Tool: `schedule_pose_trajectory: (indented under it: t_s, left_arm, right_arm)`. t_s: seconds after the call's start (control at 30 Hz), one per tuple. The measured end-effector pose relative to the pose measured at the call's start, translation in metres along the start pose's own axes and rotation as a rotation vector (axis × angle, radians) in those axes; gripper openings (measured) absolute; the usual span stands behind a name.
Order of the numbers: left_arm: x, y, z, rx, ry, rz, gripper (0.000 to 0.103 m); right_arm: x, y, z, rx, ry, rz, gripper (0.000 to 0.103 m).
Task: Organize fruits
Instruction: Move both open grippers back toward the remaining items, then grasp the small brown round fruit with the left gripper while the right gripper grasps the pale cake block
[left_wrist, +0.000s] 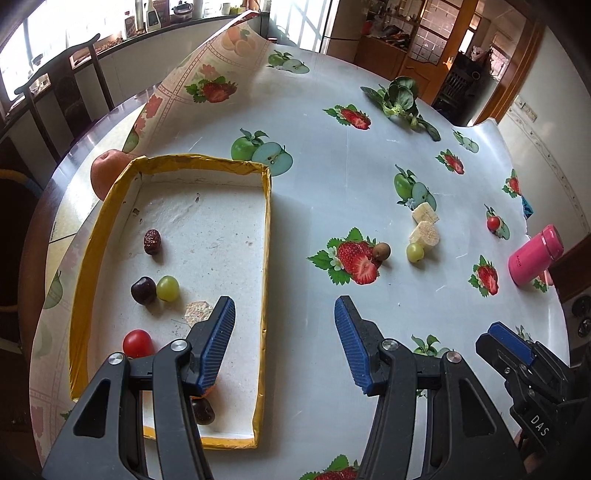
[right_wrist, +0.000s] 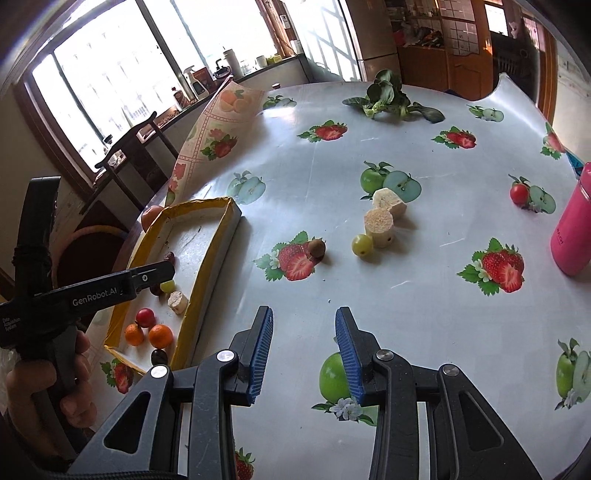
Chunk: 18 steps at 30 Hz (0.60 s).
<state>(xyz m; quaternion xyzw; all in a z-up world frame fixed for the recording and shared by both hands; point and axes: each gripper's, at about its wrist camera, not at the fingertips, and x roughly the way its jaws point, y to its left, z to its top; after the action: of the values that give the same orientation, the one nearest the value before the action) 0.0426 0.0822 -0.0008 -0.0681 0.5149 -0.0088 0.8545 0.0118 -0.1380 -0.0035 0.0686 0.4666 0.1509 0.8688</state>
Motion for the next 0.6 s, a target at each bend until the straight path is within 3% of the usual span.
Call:
schedule_pose_trajectory:
  t_s: [0.6]
  left_arm:
    - [0.013, -0.035, 0.002, 0.031, 0.029, -0.026, 0.055]
  right_arm:
    - [-0.004, -0.037, -0.001, 0.059, 0.001, -0.020, 0.038]
